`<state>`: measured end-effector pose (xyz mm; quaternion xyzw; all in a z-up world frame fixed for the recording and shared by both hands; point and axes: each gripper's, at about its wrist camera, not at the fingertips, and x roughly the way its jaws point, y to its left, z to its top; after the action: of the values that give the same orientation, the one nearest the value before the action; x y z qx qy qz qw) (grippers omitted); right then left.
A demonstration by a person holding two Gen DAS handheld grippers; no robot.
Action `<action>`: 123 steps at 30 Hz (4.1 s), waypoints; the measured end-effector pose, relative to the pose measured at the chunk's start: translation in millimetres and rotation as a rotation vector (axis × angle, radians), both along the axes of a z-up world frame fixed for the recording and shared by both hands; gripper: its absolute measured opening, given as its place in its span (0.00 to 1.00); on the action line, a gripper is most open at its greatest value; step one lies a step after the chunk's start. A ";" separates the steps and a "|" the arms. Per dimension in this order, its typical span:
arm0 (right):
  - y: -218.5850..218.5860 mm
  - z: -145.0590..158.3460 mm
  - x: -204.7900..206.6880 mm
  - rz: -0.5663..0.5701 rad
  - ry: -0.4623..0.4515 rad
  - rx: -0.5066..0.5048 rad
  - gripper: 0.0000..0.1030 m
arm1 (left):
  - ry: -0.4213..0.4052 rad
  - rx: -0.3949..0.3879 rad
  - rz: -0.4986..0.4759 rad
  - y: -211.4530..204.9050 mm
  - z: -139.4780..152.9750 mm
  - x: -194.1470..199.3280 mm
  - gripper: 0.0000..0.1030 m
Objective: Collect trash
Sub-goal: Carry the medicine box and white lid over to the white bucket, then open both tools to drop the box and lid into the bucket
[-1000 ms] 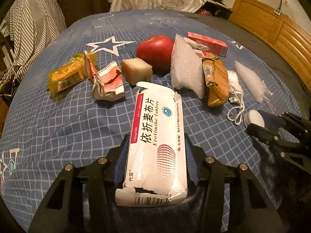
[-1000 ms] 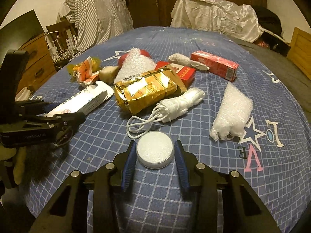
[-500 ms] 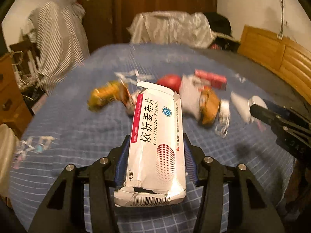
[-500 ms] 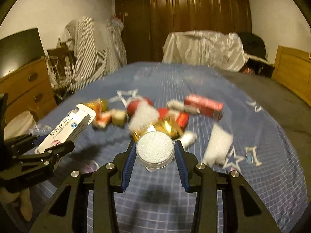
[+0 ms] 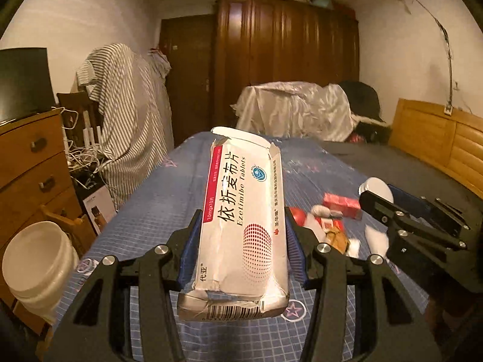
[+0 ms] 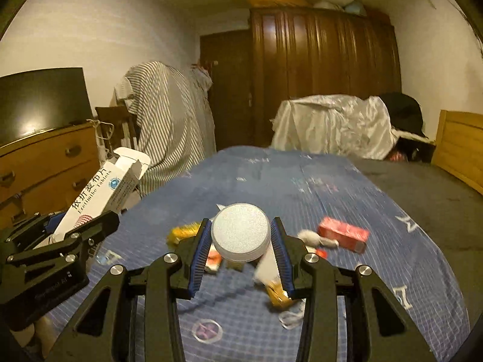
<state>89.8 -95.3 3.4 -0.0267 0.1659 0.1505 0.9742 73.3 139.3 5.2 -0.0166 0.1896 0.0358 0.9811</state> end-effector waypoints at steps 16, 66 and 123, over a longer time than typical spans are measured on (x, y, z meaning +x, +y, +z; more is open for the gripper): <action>125.5 63.9 -4.0 0.154 -0.073 -0.022 0.40 | -0.061 -0.005 0.185 88.1 39.0 -21.5 0.47; 602.5 -32.3 84.5 0.750 0.494 -0.287 0.41 | 0.309 -0.253 0.601 395.2 -46.7 -63.5 0.48; 480.4 -19.0 81.7 0.707 0.442 -0.140 0.59 | 0.396 -0.222 0.569 378.5 -66.2 -56.1 0.84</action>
<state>171.5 385.1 -15.6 -0.1152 0.3614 0.4661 0.7993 17.2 517.8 -61.0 -0.1679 0.3663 0.2889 0.8685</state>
